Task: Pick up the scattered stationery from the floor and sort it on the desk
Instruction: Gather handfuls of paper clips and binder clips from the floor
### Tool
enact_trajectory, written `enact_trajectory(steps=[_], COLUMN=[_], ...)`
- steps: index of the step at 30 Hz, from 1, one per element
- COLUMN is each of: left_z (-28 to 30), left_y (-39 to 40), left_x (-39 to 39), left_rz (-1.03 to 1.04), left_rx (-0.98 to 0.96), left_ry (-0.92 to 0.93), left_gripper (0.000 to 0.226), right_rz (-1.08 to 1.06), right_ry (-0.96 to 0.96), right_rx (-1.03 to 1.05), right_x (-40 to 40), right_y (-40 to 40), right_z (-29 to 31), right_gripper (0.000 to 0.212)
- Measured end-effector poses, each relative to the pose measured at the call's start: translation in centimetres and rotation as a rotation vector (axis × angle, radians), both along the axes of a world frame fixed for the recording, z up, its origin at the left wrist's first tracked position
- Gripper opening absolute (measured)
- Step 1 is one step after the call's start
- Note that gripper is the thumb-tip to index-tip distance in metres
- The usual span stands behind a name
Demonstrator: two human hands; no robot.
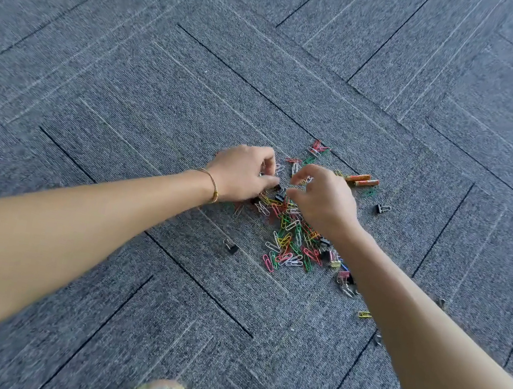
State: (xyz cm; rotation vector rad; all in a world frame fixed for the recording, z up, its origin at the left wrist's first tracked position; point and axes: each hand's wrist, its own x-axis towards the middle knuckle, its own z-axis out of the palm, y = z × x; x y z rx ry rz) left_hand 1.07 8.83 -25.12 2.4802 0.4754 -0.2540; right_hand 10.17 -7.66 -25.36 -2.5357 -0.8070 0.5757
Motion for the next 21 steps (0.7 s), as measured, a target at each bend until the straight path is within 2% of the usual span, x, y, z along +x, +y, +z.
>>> enact_trajectory(steps=[5,8,12,14,15,16,18,19,21], left_z=[1.1,1.7,1.7,1.5,1.4,1.3,1.2,1.1,1.0], left_y=[1.3,1.8,2.6,2.7,2.7,2.5,2.1,1.9,1.4], left_x=[-1.0,-1.7,-2.4,-2.7,-2.8,-2.9,-3.1,-3.3,-3.5], left_rz=[0.409,0.486,0.529,0.558,0.558,0.534,0.406,0.325,0.174], left_rx=[-0.943,-1.229,-1.430,-1.410,-1.338,-1.206,-0.821,-0.632,-0.414], left_ry=[-0.008,0.017,0.027,0.054,0.069,0.075,0.060,0.044,0.014], left_gripper=[0.027,0.029,0.028,0.034,0.037,0.040,0.040,0.034,0.022], right_rz=[0.106,0.181,0.302,0.332,0.338,0.345,0.340,0.298,0.071], right_ry=[-0.097,-0.169,-0.265,-0.265,-0.257,-0.247,-0.188,-0.088,0.334], right_rx=[-0.002,-0.017,-0.038,-0.073,-0.100,-0.135,-0.176,-0.137,0.104], right_x=[-0.8,-1.2,-1.2,-1.0,-0.8,-0.7,-0.6,-0.5,-0.1], right_y=[0.8,1.6,2.1,2.2,2.2,2.2,2.1,2.0,1.5], right_z=[-0.2,-0.4,-0.2,0.1,0.3,0.5,1.0,1.0,1.1], right_gripper=[0.022,0.024,0.020,0.023,0.024,0.025,0.023,0.019,0.014])
